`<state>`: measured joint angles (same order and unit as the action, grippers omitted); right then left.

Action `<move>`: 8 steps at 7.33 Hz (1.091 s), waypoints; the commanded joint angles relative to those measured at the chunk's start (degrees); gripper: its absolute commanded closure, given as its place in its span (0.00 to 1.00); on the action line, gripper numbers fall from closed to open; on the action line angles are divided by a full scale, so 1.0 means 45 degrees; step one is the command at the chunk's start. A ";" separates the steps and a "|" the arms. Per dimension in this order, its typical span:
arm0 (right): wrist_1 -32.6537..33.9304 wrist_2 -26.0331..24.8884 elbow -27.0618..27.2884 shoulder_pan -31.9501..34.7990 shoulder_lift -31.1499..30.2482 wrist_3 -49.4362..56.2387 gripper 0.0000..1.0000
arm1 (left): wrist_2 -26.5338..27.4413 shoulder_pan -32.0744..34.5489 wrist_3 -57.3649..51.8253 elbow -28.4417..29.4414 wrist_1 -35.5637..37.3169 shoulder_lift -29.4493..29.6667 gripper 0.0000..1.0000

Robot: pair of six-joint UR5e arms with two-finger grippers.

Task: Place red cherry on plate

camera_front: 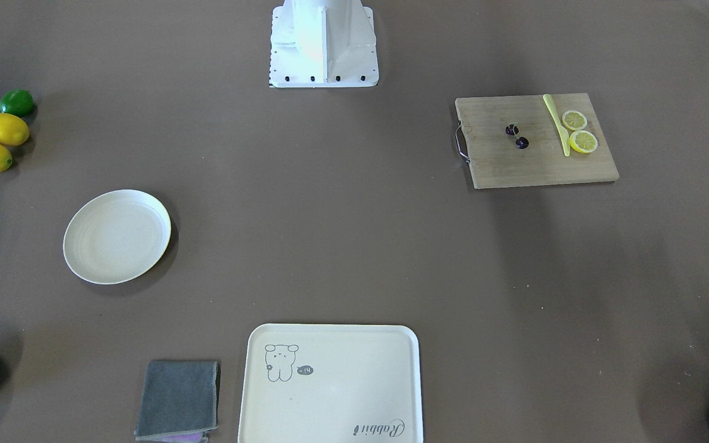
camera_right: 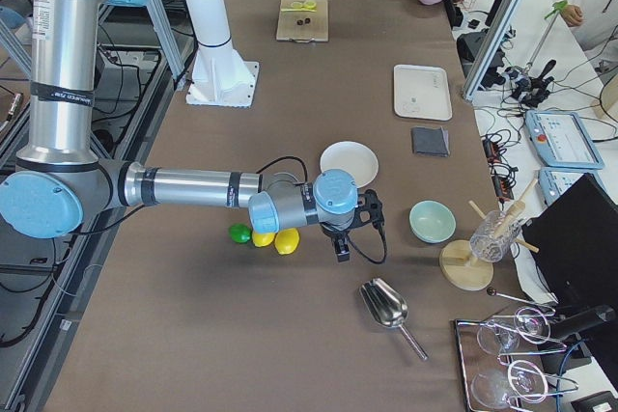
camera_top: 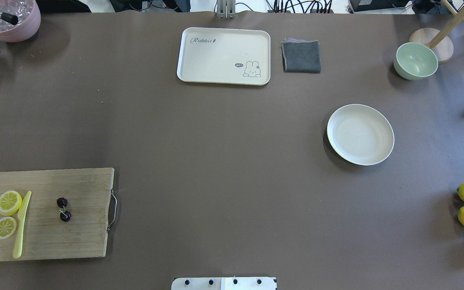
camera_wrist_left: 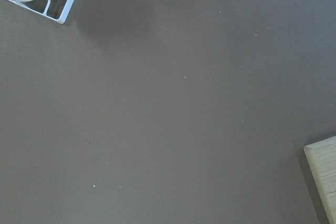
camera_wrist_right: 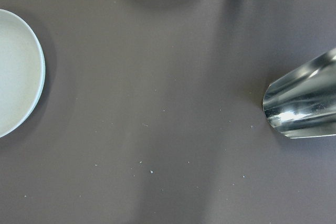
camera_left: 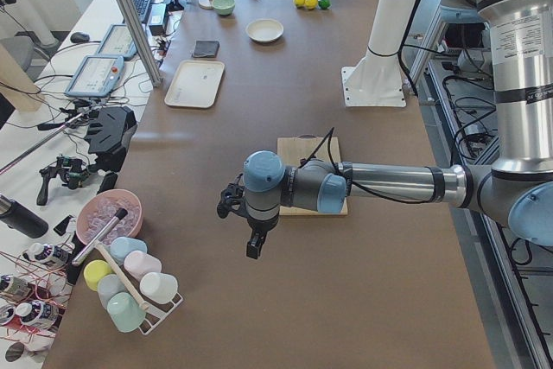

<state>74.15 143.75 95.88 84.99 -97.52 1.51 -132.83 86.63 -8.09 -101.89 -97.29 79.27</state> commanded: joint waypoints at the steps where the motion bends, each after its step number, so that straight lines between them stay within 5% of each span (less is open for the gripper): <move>1: -0.0052 -0.0068 -0.0018 -0.0097 0.0050 -0.0042 0.00 | -0.0052 -0.0014 -0.0019 -0.0033 -0.0234 0.0060 0.02; 8: -0.0072 -0.0223 0.0022 -0.0682 0.0419 -0.0764 0.05 | -0.0072 -0.0033 -0.0018 -0.0090 -0.0529 0.0040 0.02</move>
<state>73.83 143.25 96.08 82.52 -96.55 -1.08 -133.08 86.50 -8.01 -102.06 -99.58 79.48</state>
